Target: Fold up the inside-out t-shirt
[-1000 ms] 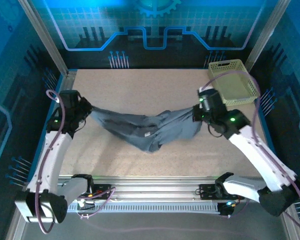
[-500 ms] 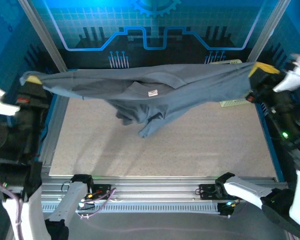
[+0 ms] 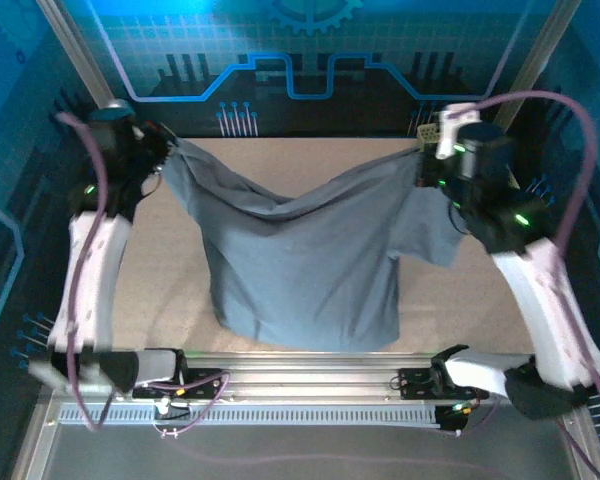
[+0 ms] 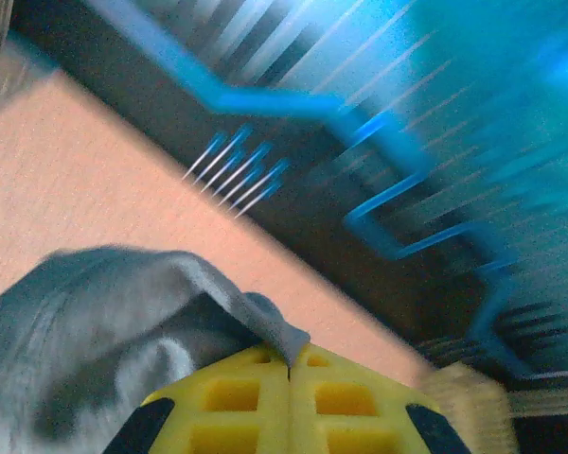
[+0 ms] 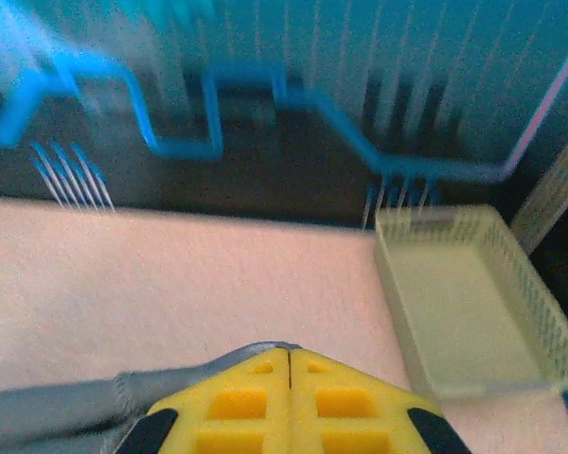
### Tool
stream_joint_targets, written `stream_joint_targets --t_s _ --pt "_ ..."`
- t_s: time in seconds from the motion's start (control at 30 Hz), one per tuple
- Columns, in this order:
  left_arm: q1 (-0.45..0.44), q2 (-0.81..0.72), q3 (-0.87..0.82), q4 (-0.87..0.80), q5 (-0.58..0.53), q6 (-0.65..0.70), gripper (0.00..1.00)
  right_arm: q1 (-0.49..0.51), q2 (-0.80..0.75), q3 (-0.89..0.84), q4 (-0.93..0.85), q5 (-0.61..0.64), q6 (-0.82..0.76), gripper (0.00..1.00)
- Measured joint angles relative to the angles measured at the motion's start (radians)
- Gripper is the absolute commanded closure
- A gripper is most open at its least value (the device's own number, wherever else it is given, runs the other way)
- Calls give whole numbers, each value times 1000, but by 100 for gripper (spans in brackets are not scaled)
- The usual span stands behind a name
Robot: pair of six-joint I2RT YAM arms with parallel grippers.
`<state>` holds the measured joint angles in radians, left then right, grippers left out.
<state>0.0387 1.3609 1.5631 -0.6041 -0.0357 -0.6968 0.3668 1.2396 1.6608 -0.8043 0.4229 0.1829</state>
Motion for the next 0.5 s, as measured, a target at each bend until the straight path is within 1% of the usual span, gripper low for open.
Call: stream_joint_targets --t_s 0.1,0.17,0.23,0.37,0.5 --pt "1 151 -39 -61 18 0 100 -88 116 -86 2 -58 27 100" --pt "1 187 -61 -83 32 0 100 -124 156 -110 3 -84 42 100" --pt "1 182 -77 -88 41 -1 100 -138 166 -118 10 -100 51 100" --pt "1 142 -126 -45 53 -2 100 -139 165 -140 48 -127 76 100" --pt "1 93 -225 11 61 -8 100 -140 164 -208 73 -143 109 100"
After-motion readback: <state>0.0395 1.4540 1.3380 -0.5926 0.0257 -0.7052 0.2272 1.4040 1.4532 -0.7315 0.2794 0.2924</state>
